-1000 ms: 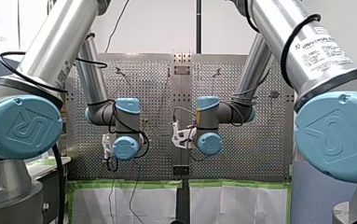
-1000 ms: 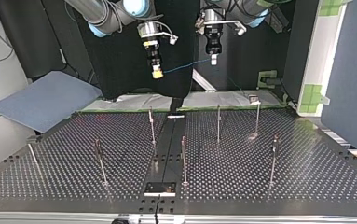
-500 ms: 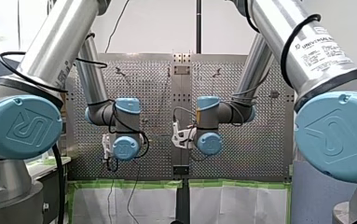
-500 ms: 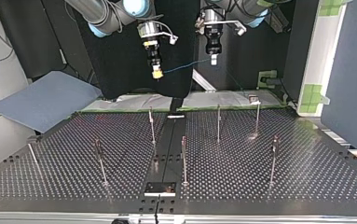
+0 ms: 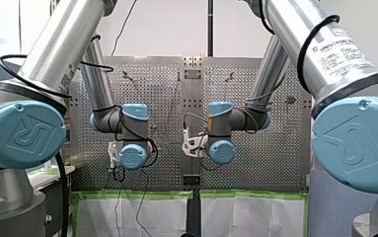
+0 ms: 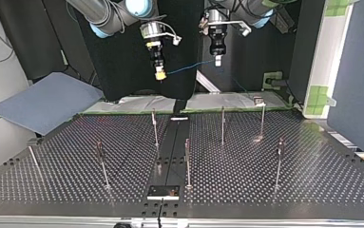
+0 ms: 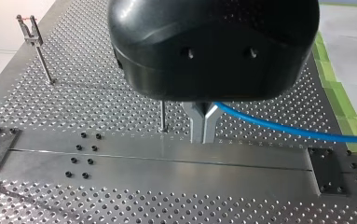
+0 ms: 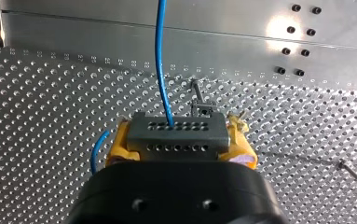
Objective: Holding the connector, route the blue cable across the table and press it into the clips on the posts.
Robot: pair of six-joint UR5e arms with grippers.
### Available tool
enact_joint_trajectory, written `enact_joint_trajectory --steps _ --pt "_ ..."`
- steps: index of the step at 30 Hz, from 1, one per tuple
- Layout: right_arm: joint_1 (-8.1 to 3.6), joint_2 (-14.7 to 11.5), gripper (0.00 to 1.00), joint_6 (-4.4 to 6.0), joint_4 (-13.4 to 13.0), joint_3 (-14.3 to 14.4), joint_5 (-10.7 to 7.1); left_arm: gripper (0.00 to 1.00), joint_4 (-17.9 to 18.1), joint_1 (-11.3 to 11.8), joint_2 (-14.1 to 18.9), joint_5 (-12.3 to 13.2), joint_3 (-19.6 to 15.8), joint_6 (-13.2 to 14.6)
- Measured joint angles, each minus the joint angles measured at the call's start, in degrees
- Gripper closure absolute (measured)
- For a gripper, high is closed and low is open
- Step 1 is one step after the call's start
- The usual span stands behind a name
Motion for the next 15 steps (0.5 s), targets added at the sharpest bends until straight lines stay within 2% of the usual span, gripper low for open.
enact_joint_trajectory --steps 15 --pt "-0.08 -0.1 1.00 0.00 0.1 0.0 0.00 1.00 -0.8 0.5 0.3 0.0 -0.7 0.3"
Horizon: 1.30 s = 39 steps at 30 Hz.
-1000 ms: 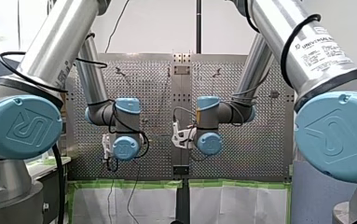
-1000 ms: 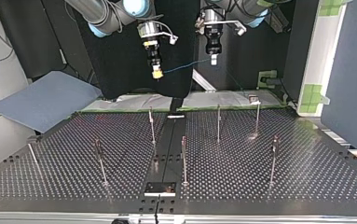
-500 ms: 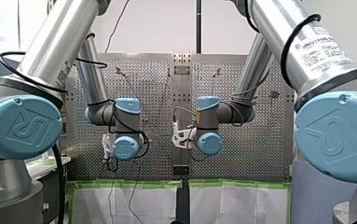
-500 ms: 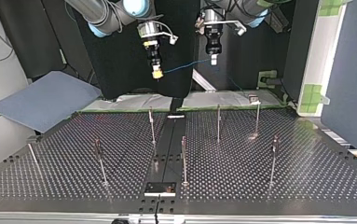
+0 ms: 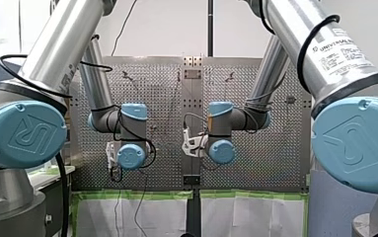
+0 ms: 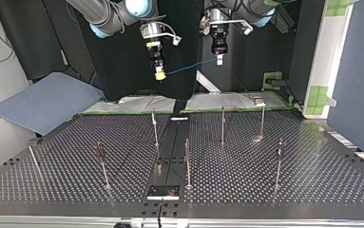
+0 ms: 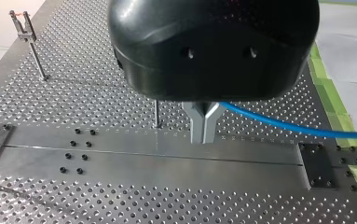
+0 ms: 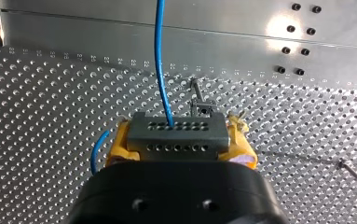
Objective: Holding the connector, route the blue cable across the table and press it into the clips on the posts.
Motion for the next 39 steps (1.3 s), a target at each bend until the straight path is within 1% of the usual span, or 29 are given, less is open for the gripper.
enact_joint_trajectory --steps 12,14,16,18,21,24,29,39 --pt "0.01 0.0 1.00 -0.02 0.0 0.0 0.02 1.00 0.0 0.0 0.0 0.0 0.0 0.0" --pt "0.17 0.3 1.00 -0.17 0.3 -0.3 0.29 1.00 0.0 0.0 0.0 0.0 0.0 0.0" --pt "0.36 1.0 1.00 -0.32 1.0 -1.0 1.01 1.00 0.0 0.0 0.0 0.0 0.0 0.0" --pt "0.46 1.8 1.00 -0.39 2.0 -1.8 2.02 1.00 0.0 0.0 0.0 0.0 0.0 0.0" --pt "0.50 2.3 1.00 -0.42 3.8 -2.4 3.74 1.00 0.0 0.0 0.0 0.0 0.0 0.0" --pt "0.51 2.5 1.00 -0.43 5.6 -2.6 4.81 1.00 0.0 0.0 0.0 0.0 0.0 0.0" --pt "0.52 2.5 1.00 -0.44 8.6 -2.6 5.22 1.00 0.0 0.0 0.0 0.0 0.0 0.0" --pt "0.56 2.6 1.00 -0.40 14.9 -2.7 5.20 1.00 -0.1 0.1 0.1 0.1 -0.1 0.1"
